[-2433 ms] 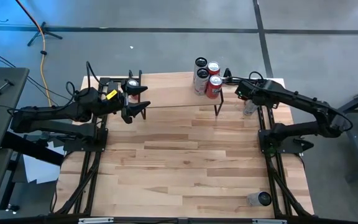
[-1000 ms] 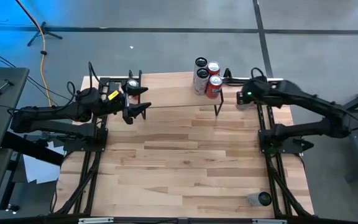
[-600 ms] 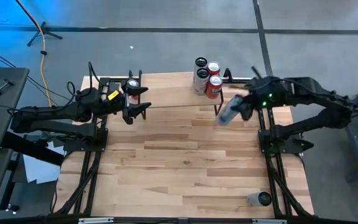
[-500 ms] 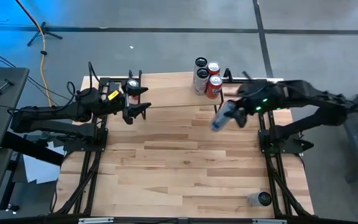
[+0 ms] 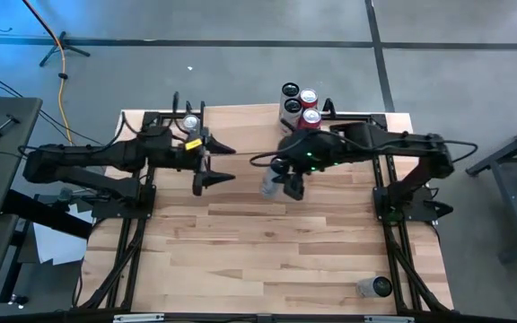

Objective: Place canned beverage on shelf
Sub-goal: Put the top black blue soda can on the shelf

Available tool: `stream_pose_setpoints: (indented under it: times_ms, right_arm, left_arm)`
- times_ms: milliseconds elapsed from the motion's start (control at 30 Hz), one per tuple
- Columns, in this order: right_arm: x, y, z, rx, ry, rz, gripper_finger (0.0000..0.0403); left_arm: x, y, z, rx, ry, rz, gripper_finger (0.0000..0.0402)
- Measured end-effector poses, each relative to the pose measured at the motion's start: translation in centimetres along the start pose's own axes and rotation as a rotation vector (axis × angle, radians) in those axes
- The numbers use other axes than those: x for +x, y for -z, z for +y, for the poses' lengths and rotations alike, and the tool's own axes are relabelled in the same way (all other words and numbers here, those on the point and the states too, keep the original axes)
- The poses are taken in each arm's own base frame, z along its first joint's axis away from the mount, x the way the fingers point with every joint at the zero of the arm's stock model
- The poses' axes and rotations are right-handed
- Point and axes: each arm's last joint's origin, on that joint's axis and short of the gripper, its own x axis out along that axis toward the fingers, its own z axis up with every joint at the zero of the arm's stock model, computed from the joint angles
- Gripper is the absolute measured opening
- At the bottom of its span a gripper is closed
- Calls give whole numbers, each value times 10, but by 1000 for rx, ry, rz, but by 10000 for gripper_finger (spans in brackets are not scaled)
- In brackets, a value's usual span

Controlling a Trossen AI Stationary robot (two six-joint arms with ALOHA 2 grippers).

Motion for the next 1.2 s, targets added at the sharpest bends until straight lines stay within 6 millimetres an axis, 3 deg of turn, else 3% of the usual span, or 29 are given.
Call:
stream_pose_setpoints:
  times_ms: [300,700,933,1067,1200]
  right_arm:
    - [10,-27,8,-114,-38,-44,238]
    - [11,-32,9,-129,-48,-98,238]
    - [12,-30,9,-131,-46,-78,238]
    - [12,-30,9,-130,-49,-77,238]
    - [12,-30,9,-130,-52,-78,238]
  left_arm:
    - [28,19,-1,-6,12,108,335]
    - [64,37,-8,-1,51,108,335]
    - [69,37,-8,-24,49,77,334]
    - [68,36,-8,-17,50,70,312]
    - [68,37,-8,0,47,81,254]
